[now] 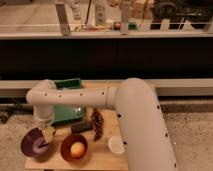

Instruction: Place fork in purple bowl

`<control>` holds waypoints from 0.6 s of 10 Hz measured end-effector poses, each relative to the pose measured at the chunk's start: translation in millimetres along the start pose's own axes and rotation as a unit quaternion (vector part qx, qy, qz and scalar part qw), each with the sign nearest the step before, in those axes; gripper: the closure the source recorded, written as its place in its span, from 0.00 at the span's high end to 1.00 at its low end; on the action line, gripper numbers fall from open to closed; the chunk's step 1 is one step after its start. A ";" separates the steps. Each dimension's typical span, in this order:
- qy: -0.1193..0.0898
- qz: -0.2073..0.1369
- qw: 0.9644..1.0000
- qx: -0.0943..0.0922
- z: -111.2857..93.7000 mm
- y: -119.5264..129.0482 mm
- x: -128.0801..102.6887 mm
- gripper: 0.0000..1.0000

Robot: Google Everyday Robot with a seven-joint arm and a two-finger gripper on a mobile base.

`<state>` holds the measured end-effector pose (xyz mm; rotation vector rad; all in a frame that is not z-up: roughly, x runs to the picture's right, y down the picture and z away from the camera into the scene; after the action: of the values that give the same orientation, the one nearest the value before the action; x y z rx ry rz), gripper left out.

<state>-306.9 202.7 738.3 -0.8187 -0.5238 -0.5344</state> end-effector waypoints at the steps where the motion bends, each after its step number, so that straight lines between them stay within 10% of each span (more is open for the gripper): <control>1: -0.004 0.011 1.000 0.003 -2.6 -2.3 3.2 0.80; 6: -0.017 0.041 0.999 0.011 -11.4 -5.7 13.1 0.80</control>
<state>-298.1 187.4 742.9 -0.8249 -0.5235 -0.4394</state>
